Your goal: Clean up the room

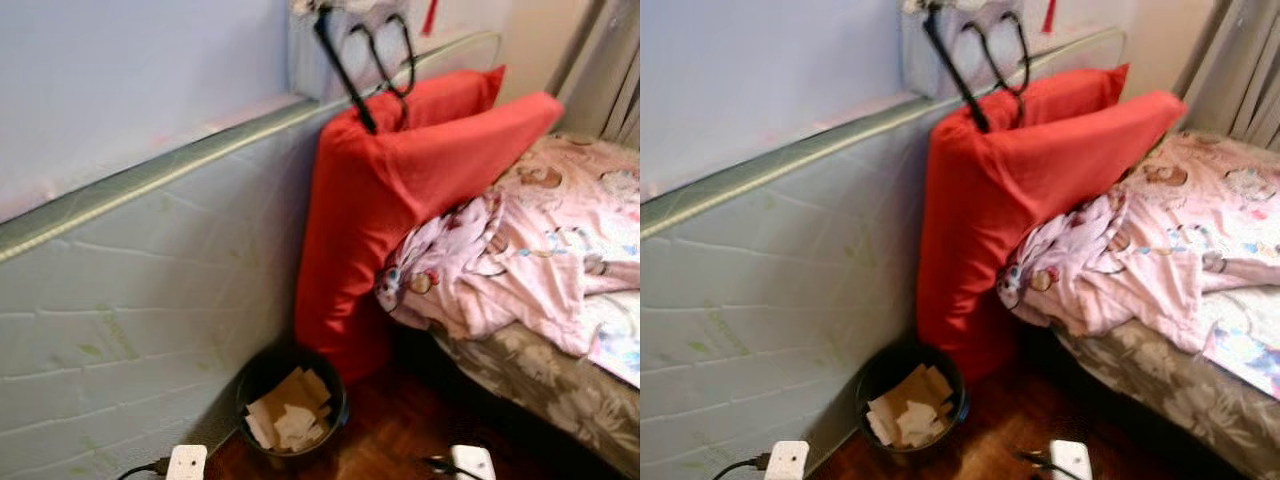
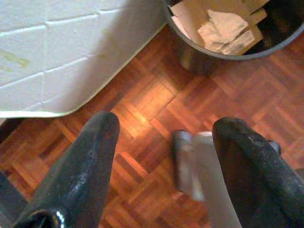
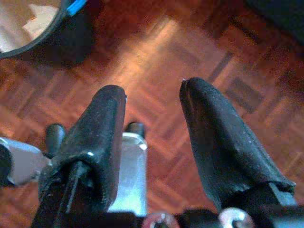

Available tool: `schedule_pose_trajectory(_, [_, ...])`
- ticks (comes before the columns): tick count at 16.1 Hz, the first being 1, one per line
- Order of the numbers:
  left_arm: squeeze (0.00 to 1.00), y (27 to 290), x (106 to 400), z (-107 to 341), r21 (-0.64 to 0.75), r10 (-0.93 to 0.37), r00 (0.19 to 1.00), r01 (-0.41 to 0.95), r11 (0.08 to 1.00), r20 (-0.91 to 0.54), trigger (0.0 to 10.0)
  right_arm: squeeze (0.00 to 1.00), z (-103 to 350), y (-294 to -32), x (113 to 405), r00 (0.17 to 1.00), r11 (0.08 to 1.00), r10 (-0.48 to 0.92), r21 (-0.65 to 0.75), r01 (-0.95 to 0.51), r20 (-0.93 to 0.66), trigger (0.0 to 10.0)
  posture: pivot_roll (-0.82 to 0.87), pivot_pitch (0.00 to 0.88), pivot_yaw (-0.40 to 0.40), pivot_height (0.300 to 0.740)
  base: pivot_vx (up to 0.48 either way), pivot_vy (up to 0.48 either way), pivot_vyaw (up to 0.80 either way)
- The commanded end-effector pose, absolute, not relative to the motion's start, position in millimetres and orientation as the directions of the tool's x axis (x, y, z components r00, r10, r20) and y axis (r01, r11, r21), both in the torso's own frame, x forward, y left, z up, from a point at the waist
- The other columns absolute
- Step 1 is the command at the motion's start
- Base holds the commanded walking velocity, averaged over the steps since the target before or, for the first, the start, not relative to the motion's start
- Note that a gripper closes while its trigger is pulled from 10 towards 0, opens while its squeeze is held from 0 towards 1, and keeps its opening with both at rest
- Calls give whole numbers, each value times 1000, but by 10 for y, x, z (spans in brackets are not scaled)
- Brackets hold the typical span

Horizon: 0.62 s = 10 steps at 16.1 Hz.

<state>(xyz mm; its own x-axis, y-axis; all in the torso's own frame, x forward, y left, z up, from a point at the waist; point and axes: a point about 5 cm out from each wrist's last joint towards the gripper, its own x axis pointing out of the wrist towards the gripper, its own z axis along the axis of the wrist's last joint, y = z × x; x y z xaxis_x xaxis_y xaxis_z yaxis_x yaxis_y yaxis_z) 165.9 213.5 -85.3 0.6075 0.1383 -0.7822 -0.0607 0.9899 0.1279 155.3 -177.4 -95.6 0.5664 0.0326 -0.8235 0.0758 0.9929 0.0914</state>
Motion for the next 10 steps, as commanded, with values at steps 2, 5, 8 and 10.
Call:
schedule_pose_trajectory(2, [0,2075,1804,-817,121,98,588,0,993,-803,10000,0,-894,-1789,1739,557,991,-19,58,119,-830,10000,51,0,-19,740,0,-274,0])
schedule_pose_trajectory(5, [0,2053,1811,-818,117,96,591,-3,993,-801,10000,0,-893,-1792,1740,557,992,-17,57,116,-831,10000,49,0,-20,740,0,-271,0])
schedule_pose_trajectory(8, [0,2045,1844,-801,106,94,603,-15,994,-792,10000,0,-893,-1794,1743,554,992,-13,58,110,-832,10000,52,0,-21,740,0,-271,0])
schedule_pose_trajectory(10, [0,2054,1850,-796,107,94,606,-15,994,-790,10000,0,-892,-1790,1745,555,992,-12,60,111,-832,10000,52,0,-20,740,0,-270,0])
